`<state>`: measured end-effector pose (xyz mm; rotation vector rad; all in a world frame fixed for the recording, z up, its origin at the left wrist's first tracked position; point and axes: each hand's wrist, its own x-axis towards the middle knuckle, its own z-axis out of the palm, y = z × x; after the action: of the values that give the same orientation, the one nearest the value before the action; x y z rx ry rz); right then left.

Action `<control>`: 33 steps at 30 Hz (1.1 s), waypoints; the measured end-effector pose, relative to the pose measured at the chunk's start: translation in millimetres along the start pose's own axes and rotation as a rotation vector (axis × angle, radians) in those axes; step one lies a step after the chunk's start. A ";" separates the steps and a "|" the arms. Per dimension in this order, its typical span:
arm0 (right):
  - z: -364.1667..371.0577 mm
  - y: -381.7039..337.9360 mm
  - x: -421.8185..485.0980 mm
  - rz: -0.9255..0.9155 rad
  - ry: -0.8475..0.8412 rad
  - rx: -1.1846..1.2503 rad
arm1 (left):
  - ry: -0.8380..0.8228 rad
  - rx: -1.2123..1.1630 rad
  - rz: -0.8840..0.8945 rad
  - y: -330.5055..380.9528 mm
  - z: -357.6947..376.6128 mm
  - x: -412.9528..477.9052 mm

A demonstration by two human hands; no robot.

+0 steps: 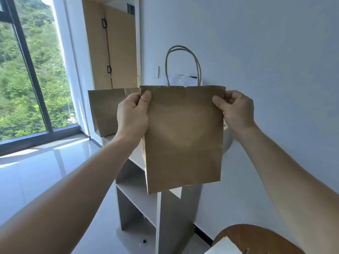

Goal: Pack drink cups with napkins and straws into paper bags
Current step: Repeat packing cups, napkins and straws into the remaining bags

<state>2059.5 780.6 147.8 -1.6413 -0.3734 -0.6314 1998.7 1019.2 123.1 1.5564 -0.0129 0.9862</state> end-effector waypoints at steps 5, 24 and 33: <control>68.1 7.0 54.1 -0.048 -0.093 0.094 | 0.106 0.093 0.076 -16.6 -21.5 65.8; 298.2 147.6 240.2 0.161 -0.348 -0.042 | 0.165 0.379 0.123 -200.5 -30.6 257.2; 371.7 239.1 314.3 0.279 -0.331 -0.152 | -0.129 0.411 0.081 -312.7 -11.0 336.1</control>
<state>2517.9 1068.8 116.0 -1.9068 -0.3313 -0.1807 2370.0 1282.9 64.1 2.0082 0.0392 0.9917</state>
